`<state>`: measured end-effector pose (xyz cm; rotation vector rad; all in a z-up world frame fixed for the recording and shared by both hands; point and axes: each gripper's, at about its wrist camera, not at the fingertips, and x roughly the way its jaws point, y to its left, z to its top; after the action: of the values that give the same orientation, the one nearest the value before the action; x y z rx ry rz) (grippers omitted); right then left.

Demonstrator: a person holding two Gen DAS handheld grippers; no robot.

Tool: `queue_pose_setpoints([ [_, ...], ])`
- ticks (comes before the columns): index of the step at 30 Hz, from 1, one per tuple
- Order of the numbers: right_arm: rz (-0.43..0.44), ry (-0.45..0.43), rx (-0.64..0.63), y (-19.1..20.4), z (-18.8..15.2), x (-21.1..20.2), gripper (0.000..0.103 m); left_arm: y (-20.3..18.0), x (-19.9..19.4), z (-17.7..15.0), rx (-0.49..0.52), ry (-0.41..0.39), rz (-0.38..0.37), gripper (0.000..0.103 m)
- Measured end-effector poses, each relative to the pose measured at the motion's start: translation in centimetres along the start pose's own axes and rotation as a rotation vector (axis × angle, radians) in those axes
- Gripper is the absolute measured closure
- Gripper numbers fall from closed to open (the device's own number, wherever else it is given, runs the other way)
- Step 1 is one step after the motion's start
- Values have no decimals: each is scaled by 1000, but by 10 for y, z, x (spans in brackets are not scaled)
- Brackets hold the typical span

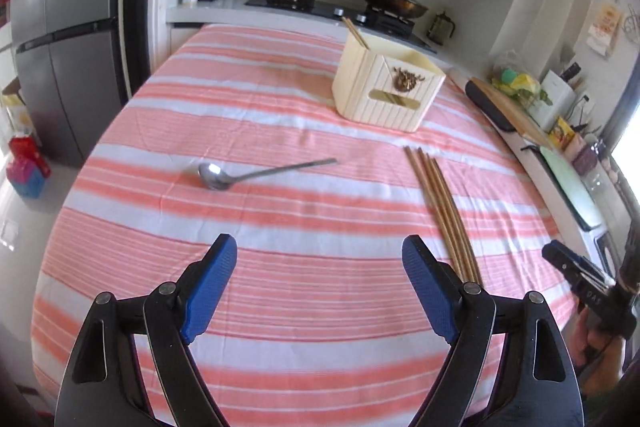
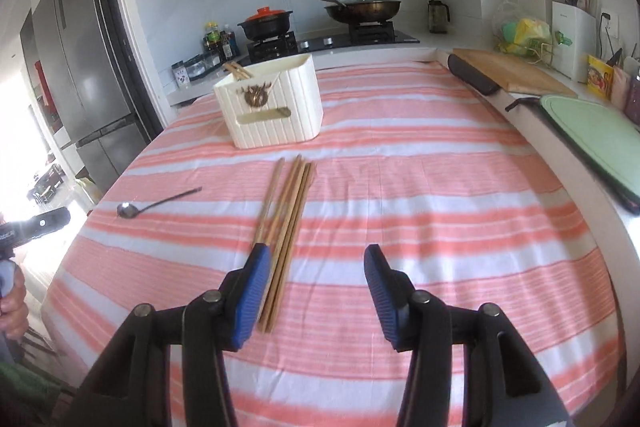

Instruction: Organize utensils

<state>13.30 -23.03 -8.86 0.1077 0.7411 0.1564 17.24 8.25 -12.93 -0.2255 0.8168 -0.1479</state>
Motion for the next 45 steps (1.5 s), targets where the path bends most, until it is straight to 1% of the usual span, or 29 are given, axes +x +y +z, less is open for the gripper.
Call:
queue_pose_setpoints([
  [2, -10, 11, -31, 5, -10, -4, 53, 9, 4, -2, -26, -6, 0, 17],
  [4, -25, 1, -47, 10, -18, -10, 53, 25, 10, 2, -79, -11, 10, 17],
  [7, -23, -17, -45, 15, -18, -14, 53, 56, 20, 11, -150, -9, 35, 18],
  [9, -14, -22, -45, 18, -17, -15, 53, 73, 31, 21, -167, -3, 50, 20],
  [11, -8, -23, -57, 22, -17, -15, 53, 86, 47, 33, -164, 13, 83, 23],
  [13, -5, -23, -75, 27, -17, -15, 53, 96, 64, 43, -153, 32, 103, 32],
  [15, -4, -28, -85, 31, -17, -15, 53, 103, 80, 51, -153, 54, 123, 40],
  [17, -6, -34, -89, 33, -16, -16, 53, 105, 94, 55, -151, 71, 122, 48],
  [18, -8, -37, -90, 34, -16, -17, 53, 105, 102, 56, -145, 85, 128, 54],
  [19, -10, -39, -90, 34, -16, -18, 53, 105, 108, 57, -139, 99, 133, 57],
  [20, -12, -38, -89, 34, -16, -19, 53, 105, 115, 57, -134, 112, 133, 66],
  [21, -14, -39, -87, 33, -16, -19, 53, 104, 120, 56, -127, 123, 132, 80],
  [22, -18, -39, -85, 32, -16, -20, 53, 102, 123, 55, -119, 128, 134, 96],
  [23, -22, -39, -83, 31, -16, -20, 53, 101, 124, 55, -111, 125, 139, 99],
  [26, -33, -36, -71, 26, -17, -19, 53, 94, 120, 50, -115, 123, 126, 101],
  [29, -38, -30, -54, 21, -17, -17, 53, 79, 111, 43, -81, 114, 96, 102],
  [31, -34, -23, -43, 18, -18, -15, 53, 68, 102, 37, -61, 121, 61, 102],
  [35, -29, -15, -39, 17, -19, -10, 53, 47, 86, 17, -86, 170, -29, 101],
  [37, -25, -12, -36, 17, -20, -8, 53, 34, 78, 6, -85, 190, -56, 101],
  [39, -22, -7, -32, 17, -21, -5, 53, 23, 71, 0, -72, 181, -70, 101],
  [41, -17, -2, -31, 18, -21, -4, 53, 15, 66, 2, -12, 180, -90, 101],
  [43, -17, -6, -37, 19, -21, -6, 53, 11, 61, 8, 97, 186, -100, 101],
  [45, -22, -13, -43, 19, -21, -8, 53, 12, 61, 17, 209, 218, -120, 102],
])
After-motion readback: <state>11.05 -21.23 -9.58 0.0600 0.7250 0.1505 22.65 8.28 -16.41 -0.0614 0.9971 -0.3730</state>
